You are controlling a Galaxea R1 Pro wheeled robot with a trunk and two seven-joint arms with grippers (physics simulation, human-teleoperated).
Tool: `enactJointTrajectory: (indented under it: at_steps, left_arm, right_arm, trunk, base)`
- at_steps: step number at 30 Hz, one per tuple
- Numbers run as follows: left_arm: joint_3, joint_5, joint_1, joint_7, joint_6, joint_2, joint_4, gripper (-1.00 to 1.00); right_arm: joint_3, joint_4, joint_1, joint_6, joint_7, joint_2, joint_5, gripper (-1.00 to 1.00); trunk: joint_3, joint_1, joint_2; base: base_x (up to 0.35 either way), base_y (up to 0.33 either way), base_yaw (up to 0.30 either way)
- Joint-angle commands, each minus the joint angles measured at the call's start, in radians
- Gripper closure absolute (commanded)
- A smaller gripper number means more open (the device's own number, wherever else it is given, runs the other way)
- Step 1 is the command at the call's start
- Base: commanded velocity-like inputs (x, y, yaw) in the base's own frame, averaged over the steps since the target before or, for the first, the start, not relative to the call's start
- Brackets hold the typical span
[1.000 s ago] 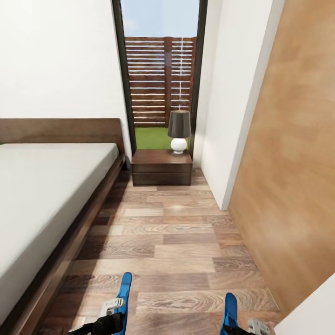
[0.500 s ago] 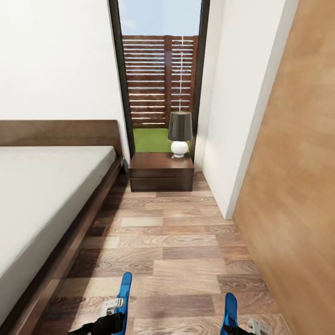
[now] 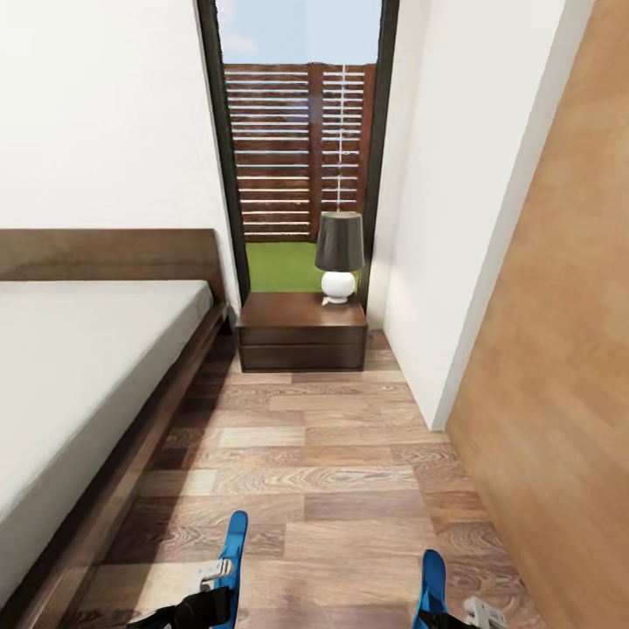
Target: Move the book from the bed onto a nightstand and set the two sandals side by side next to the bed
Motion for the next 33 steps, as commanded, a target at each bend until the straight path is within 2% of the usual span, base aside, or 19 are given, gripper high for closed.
enactJointTrajectory:
  at_steps: [1, 20, 33]
  left_arm:
    - [-0.007, 0.006, -0.001, -0.005, -0.004, 0.0, 0.001, 1.0]
    - [-0.007, 0.006, -0.001, -0.005, -0.004, 0.001, 0.001, 1.0]
    - [-0.007, 0.006, -0.001, -0.005, -0.004, 0.001, 0.001, 1.0]
  right_arm:
    - [-0.008, -0.001, 0.0, 0.007, 0.004, 0.0, -0.003, 1.0]
    - [-0.008, -0.001, 0.0, 0.008, 0.002, 0.0, -0.003, 1.0]
    - [-0.008, -0.001, 0.0, 0.008, 0.002, 0.001, -0.003, 1.0]
  trunk:
    - [-0.001, 0.0, 0.0]
    - [-0.001, 0.0, 0.0]
    - [-0.001, 0.0, 0.0]
  base:
    - [0.323, -0.049, 0.0]
    - [0.307, -0.074, 0.0]
    - [0.312, -0.008, 0.0]
